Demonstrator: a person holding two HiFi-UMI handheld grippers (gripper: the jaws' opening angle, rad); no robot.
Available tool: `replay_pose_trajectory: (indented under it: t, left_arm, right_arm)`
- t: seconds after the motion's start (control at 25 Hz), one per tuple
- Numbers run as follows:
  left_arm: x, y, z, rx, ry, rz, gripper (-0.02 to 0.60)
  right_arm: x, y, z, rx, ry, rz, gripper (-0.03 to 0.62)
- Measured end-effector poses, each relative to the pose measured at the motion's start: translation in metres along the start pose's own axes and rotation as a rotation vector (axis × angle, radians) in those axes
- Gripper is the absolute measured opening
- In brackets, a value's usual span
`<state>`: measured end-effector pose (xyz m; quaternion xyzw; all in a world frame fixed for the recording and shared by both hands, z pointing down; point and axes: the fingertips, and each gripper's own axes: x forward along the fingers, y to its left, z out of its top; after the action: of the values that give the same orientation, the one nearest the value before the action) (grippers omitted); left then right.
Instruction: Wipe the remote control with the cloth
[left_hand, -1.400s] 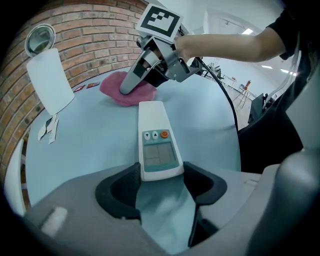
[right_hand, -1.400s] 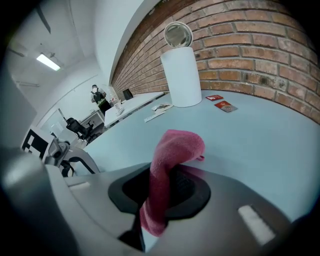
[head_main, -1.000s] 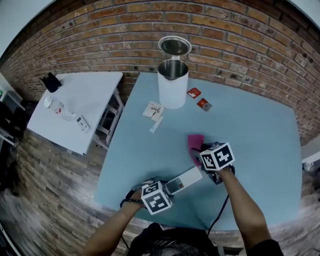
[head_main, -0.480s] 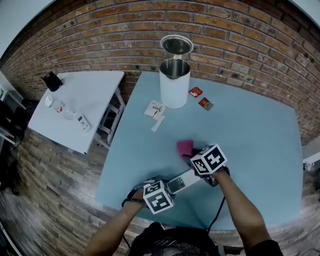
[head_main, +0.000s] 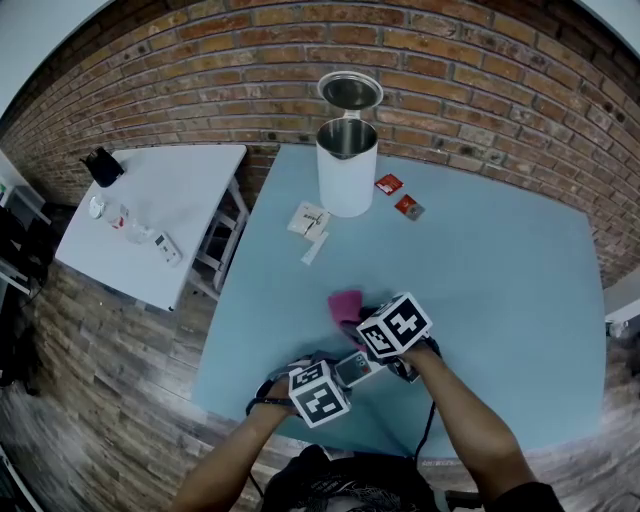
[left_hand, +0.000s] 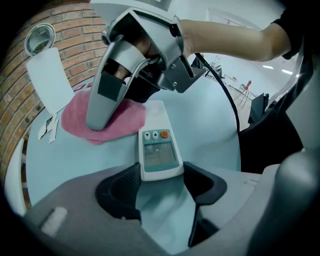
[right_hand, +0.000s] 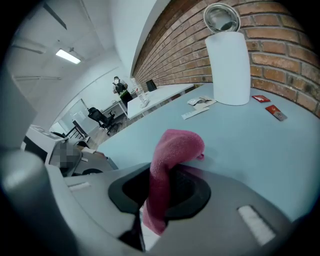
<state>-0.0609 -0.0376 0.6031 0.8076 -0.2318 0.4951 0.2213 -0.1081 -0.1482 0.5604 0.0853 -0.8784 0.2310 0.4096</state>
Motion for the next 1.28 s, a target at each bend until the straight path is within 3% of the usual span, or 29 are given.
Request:
replay_pose_trajectory:
  t: [0.52,0.8,0.96,1.08,1.28]
  left_arm:
    - [0.001,0.000,0.000,-0.019,0.000,0.003,0.270]
    - [-0.001,0.000,-0.001,-0.032,-0.010,0.011,0.272]
    - [-0.003,0.004,0.004,-0.102,-0.075,0.040,0.273]
    - [-0.004,0.007,0.004,-0.166,-0.122,0.061,0.273]
    - [-0.004,0.008,0.005,-0.219,-0.124,0.089,0.278]
  right_arm:
    - [0.016,0.035,0.004,0.002,-0.006,0.053,0.077]
    - [0.018,0.043,0.005,0.094,-0.065,0.095,0.077]
    - [0.000,0.030,0.014,0.134,-0.188,0.073,0.077]
    - [-0.034,0.002,0.021,0.223,-0.316,0.019,0.077]
    - [-0.088,-0.032,-0.004,0.377,-0.465,-0.062,0.077]
